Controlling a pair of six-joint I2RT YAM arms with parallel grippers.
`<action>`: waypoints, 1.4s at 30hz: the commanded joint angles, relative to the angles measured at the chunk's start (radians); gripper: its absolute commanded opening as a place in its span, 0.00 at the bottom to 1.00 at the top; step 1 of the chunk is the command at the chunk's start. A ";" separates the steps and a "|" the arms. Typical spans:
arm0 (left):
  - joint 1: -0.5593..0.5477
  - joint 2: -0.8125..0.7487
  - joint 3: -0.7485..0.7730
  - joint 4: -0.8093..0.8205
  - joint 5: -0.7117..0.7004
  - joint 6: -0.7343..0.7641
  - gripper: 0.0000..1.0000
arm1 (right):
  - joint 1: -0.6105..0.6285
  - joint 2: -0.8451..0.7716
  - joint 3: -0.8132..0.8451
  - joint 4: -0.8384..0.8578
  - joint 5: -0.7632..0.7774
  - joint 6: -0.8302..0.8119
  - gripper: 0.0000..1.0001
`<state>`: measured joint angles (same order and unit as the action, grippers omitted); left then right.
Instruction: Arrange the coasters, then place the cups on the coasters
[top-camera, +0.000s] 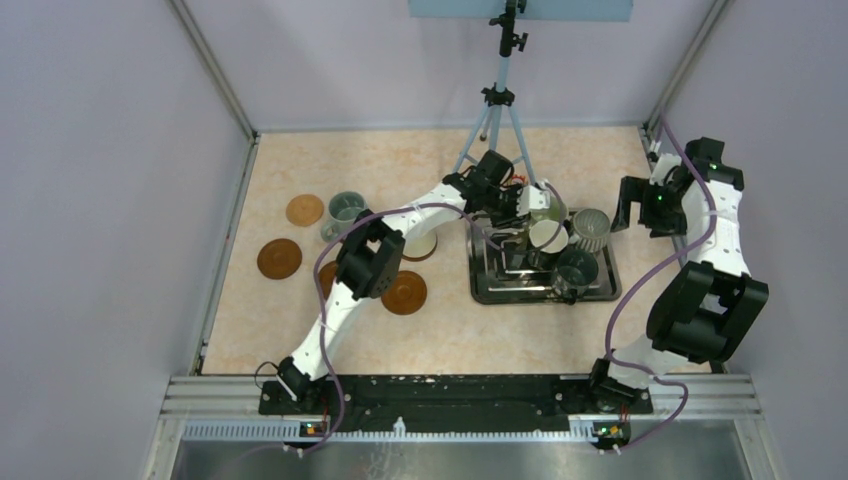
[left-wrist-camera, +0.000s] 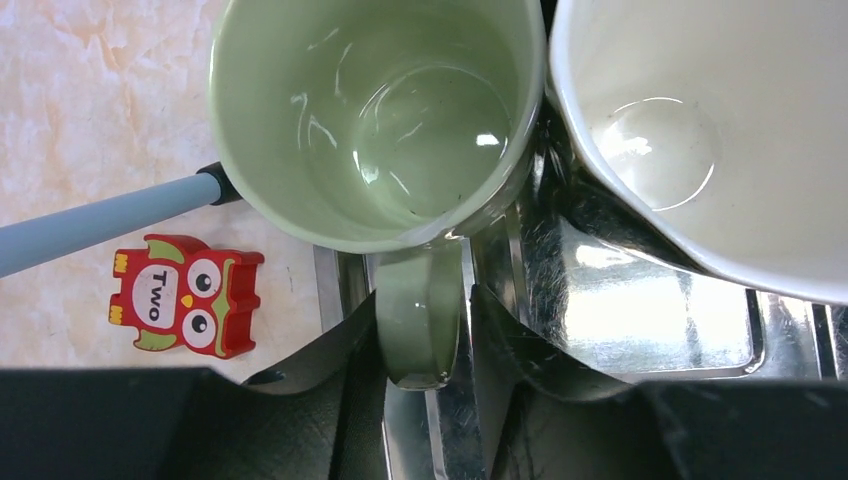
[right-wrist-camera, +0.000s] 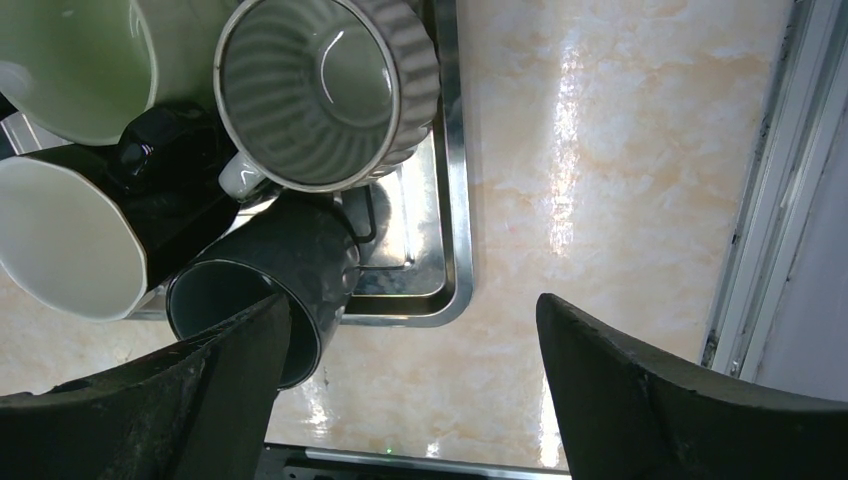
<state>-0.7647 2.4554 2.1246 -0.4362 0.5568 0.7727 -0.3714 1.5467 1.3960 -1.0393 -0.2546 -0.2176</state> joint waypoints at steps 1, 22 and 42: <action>-0.007 -0.018 0.036 0.031 0.013 -0.046 0.39 | -0.012 -0.014 0.049 0.010 -0.014 -0.012 0.91; 0.021 -0.305 -0.306 0.073 -0.063 -0.266 0.00 | -0.012 0.019 0.063 0.016 -0.035 -0.011 0.90; 0.140 -0.686 -0.593 0.345 -0.022 -0.501 0.00 | -0.012 0.059 0.076 0.030 -0.059 -0.005 0.89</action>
<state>-0.6754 1.9434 1.5520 -0.2943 0.5053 0.3534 -0.3752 1.6016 1.4178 -1.0321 -0.2966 -0.2169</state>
